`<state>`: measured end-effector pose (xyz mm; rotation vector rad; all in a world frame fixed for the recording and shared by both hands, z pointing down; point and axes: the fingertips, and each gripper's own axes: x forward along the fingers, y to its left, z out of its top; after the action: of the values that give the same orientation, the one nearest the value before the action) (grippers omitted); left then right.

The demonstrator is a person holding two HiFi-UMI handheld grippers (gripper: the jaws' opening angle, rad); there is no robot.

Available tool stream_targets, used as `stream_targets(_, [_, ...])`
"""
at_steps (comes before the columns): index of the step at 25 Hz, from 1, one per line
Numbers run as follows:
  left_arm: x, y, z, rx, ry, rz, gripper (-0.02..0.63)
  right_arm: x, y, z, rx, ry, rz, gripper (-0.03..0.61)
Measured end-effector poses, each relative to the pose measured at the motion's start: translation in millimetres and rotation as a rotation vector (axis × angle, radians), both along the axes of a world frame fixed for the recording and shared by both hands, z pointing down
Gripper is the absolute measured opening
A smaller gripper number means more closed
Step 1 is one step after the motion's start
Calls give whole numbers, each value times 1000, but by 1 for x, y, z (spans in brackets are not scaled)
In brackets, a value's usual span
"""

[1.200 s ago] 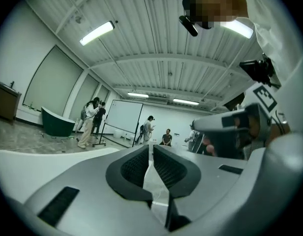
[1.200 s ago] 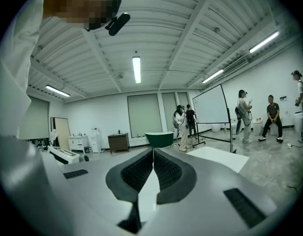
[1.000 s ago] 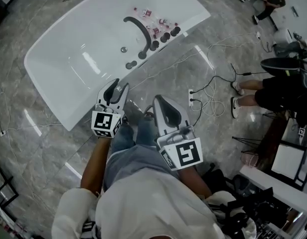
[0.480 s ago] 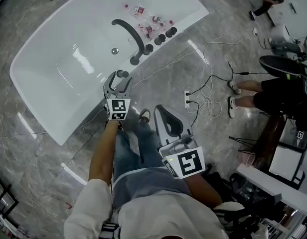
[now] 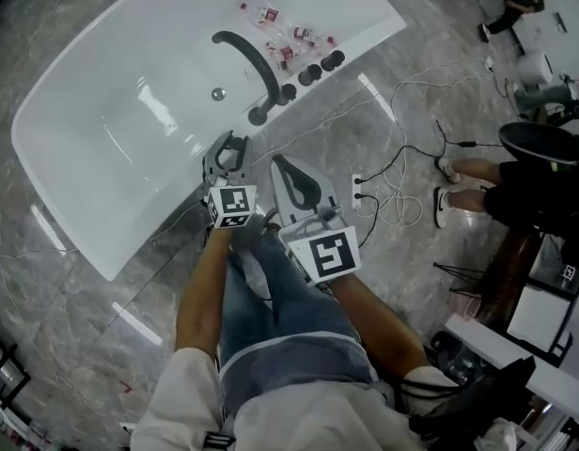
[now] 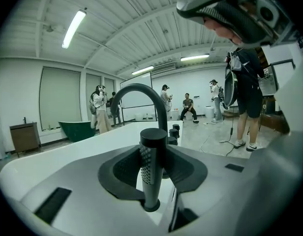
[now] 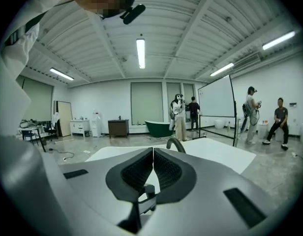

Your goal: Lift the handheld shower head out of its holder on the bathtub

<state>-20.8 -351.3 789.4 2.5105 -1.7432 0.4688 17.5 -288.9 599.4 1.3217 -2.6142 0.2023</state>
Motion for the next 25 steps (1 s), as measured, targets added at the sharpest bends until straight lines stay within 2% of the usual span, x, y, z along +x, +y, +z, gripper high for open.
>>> stream_targets(3, [-8, 0, -1, 14, 24, -27, 149, -4, -14, 36, -55, -21, -8, 18])
stream_targets(7, [-9, 2, -19, 66, 62, -33, 149, -3, -28, 71, -66, 38, -33, 18])
stream_targets(11, [-9, 14, -67, 123, 101, -61, 149, 3, -25, 66, -49, 47, -41, 18])
stream_targets(14, [-14, 31, -138, 180, 163, -73, 149, 3, -8, 19, -13, 10, -26, 18])
stream_targets(17, [-21, 62, -236, 226, 259, -87, 149, -4, 21, -61, 89, -34, -52, 18])
stream_targets(19, [-25, 93, -302, 233, 259, -65, 149, -7, 48, -117, 108, -68, -59, 18])
stream_targets(21, [-29, 123, -367, 245, 239, -33, 149, -6, 76, -166, 74, -94, -52, 18])
stream_targets(23, [-33, 153, -427, 274, 228, -5, 149, -3, 105, -213, 63, -99, -44, 18])
stream_targets(25, [-36, 180, -481, 308, 214, 17, 149, 0, 130, -259, 99, -79, -31, 18])
